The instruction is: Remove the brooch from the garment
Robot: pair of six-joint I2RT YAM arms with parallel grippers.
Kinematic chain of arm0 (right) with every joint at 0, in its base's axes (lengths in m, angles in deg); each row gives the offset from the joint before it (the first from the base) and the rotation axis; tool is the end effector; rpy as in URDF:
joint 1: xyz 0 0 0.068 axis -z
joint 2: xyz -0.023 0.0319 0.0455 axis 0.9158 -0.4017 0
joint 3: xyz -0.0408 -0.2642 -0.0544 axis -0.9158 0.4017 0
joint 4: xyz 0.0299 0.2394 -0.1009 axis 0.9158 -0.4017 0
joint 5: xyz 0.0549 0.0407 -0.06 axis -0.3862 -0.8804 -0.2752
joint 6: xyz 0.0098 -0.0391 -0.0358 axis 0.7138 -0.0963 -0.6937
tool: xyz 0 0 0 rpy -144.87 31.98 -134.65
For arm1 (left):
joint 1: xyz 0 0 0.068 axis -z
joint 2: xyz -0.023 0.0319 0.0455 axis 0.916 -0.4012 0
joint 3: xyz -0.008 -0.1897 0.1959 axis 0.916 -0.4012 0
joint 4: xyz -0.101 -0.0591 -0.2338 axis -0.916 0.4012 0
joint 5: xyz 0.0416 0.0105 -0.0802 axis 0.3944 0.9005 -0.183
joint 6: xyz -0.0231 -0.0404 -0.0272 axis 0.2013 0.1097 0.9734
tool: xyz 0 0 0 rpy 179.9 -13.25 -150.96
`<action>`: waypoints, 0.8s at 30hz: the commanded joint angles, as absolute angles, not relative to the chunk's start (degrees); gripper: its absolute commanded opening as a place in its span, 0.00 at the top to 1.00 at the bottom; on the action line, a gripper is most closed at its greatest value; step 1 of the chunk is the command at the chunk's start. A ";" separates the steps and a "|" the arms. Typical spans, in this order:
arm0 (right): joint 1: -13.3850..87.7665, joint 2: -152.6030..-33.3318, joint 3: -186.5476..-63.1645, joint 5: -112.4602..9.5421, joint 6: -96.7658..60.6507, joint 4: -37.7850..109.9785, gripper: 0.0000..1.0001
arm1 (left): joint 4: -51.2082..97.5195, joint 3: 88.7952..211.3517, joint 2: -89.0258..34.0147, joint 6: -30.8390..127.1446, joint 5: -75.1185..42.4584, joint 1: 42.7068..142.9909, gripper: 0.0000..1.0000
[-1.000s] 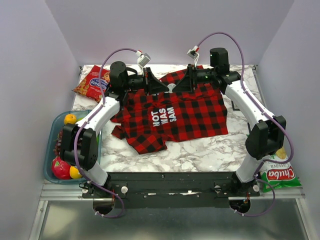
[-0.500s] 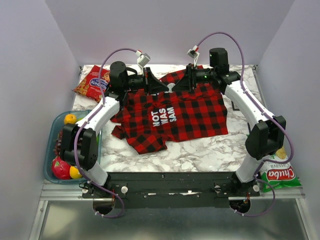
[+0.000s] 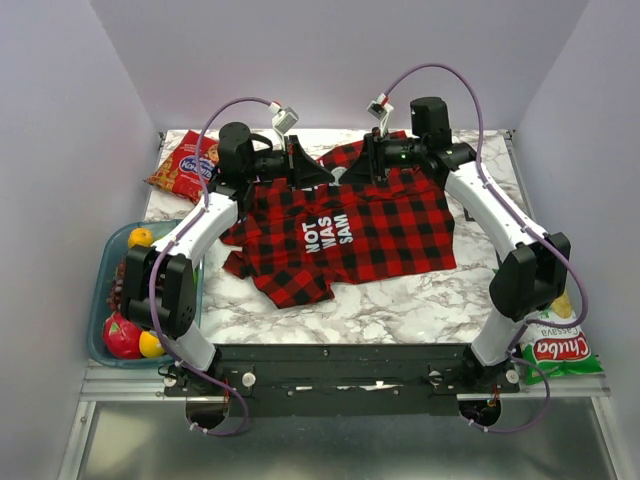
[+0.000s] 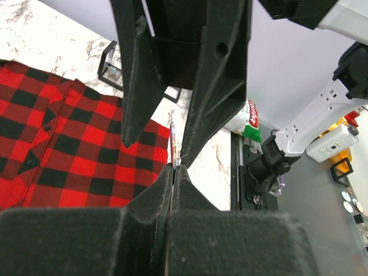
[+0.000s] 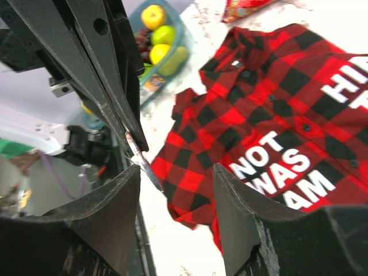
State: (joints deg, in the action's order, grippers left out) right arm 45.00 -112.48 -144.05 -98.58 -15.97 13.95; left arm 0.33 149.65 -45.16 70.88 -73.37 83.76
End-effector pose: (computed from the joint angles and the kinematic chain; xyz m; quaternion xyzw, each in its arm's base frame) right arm 0.3635 0.1730 0.3630 -0.3163 0.7332 0.5000 0.3352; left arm 0.3461 -0.1424 0.3496 0.3044 0.6278 -0.6000 0.3913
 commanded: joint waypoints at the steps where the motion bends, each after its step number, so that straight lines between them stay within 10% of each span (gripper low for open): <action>1: 42.85 -111.38 -146.34 -88.92 -20.92 10.68 0.41 | -1.90 149.97 -45.26 71.73 -74.51 84.81 1.00; 24: 45.40 -116.04 -149.42 -78.10 -6.87 8.30 0.42 | 7.93 151.47 -42.19 60.93 -76.80 86.30 1.00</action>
